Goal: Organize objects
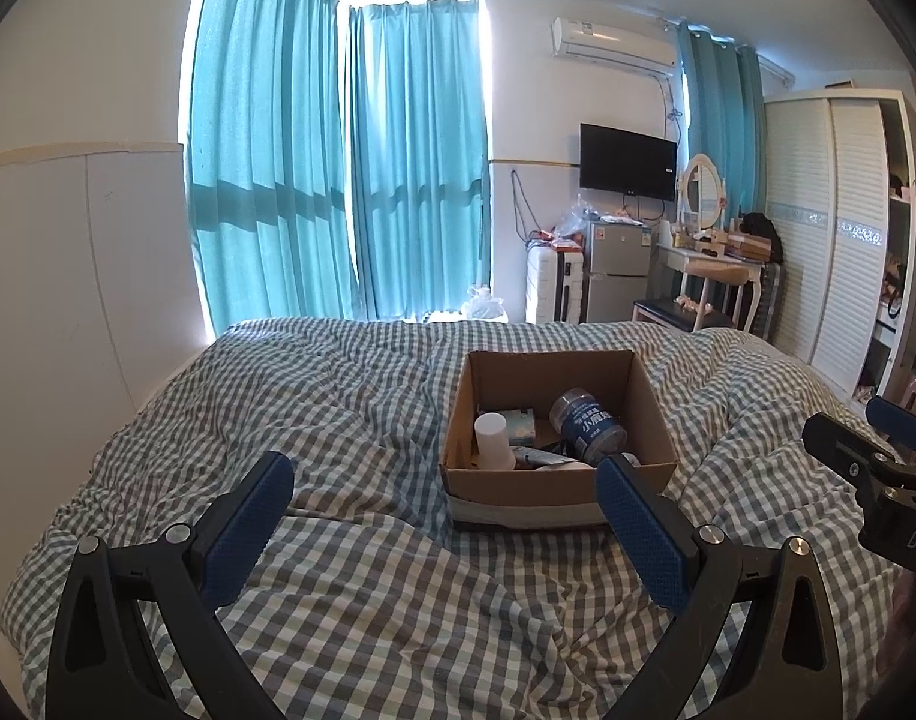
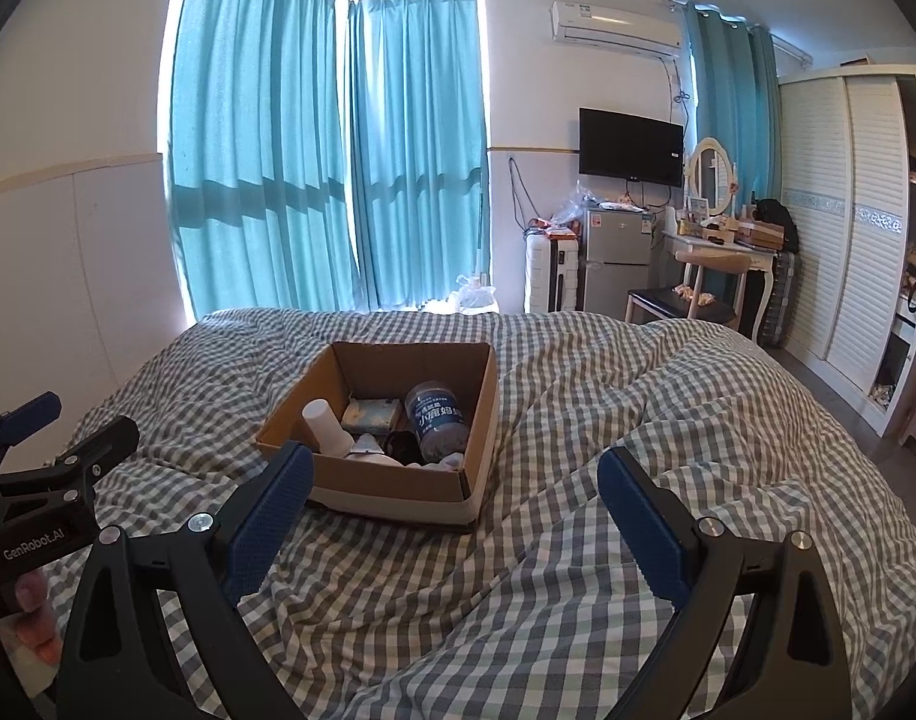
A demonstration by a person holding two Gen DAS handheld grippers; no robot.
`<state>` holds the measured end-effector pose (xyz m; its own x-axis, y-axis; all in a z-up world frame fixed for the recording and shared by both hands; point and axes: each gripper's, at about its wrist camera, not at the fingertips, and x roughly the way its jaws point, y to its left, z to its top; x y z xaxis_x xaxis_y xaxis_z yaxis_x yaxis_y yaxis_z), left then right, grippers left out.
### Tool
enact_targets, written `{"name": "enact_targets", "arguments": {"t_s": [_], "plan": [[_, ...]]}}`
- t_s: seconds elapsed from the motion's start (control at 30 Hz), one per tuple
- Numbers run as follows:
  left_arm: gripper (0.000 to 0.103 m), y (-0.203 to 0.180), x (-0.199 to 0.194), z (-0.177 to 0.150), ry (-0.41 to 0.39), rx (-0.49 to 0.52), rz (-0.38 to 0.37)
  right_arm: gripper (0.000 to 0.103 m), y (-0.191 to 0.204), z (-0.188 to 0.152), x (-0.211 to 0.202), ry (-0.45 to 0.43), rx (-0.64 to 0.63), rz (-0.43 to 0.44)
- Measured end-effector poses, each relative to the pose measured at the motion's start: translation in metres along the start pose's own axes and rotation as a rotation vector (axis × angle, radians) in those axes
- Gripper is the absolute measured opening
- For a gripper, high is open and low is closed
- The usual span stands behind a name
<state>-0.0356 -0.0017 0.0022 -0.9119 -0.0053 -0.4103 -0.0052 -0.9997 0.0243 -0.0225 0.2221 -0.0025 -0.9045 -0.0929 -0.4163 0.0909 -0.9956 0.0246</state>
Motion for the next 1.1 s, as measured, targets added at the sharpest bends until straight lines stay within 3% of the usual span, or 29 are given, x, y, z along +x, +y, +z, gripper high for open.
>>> {"name": "enact_targets", "arguments": {"t_s": [1.1], "plan": [[0.103,0.0032,-0.0018,0.0063,0.019,-0.002,0.011,0.096,-0.0050,0.0068,-0.0009,0.014,0.030,0.009]]}}
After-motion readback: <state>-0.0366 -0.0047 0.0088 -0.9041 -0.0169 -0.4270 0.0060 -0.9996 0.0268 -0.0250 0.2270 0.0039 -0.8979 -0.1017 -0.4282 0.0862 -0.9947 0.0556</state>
